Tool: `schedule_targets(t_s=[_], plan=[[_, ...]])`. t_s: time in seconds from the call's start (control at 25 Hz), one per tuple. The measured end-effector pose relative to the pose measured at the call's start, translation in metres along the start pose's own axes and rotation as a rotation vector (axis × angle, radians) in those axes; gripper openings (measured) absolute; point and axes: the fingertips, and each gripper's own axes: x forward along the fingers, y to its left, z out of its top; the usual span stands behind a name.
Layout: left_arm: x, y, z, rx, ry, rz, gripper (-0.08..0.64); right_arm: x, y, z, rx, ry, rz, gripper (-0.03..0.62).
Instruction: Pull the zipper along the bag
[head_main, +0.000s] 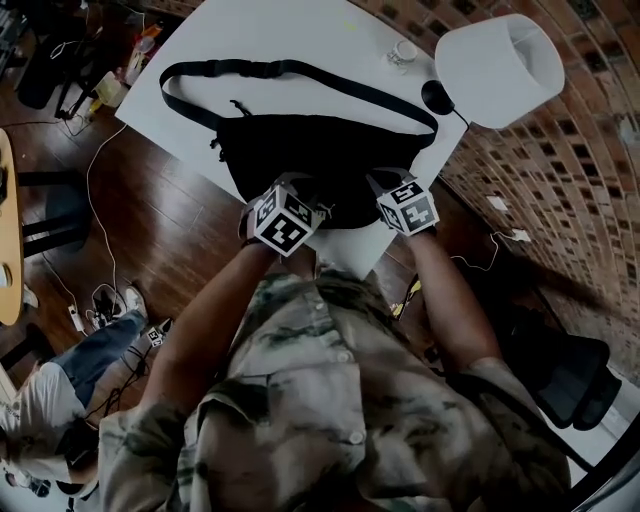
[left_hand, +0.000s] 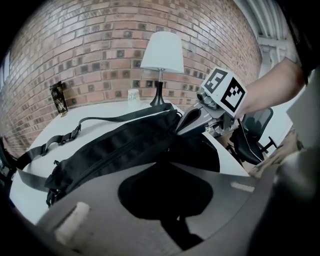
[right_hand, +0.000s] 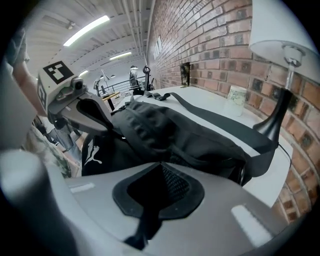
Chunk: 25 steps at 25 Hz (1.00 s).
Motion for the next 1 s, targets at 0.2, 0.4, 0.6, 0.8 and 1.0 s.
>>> schedule_targets(t_s=[0.2,0.4,0.6,0.8,1.0], plan=[[-0.018,0.022,-0.013,-0.008,-0.021,-0.048,0.026,-0.001,-0.003,0.0,0.051,0.033,-0.032,0.005],[-0.035,0.047,-0.032,-0.036,-0.031,-0.063,0.026,-0.001,-0.005,-0.002,0.096,0.054,-0.067,0.005],[-0.05,0.073,-0.05,-0.041,-0.031,-0.073,0.026,-0.003,-0.009,-0.001,0.137,0.065,-0.1,0.005],[-0.057,0.078,-0.054,-0.02,-0.051,-0.1,0.028,-0.002,-0.008,-0.002,0.173,0.074,-0.137,0.005],[-0.062,0.1,-0.071,-0.048,-0.041,-0.092,0.026,-0.002,-0.01,-0.002,0.183,0.085,-0.164,0.005]])
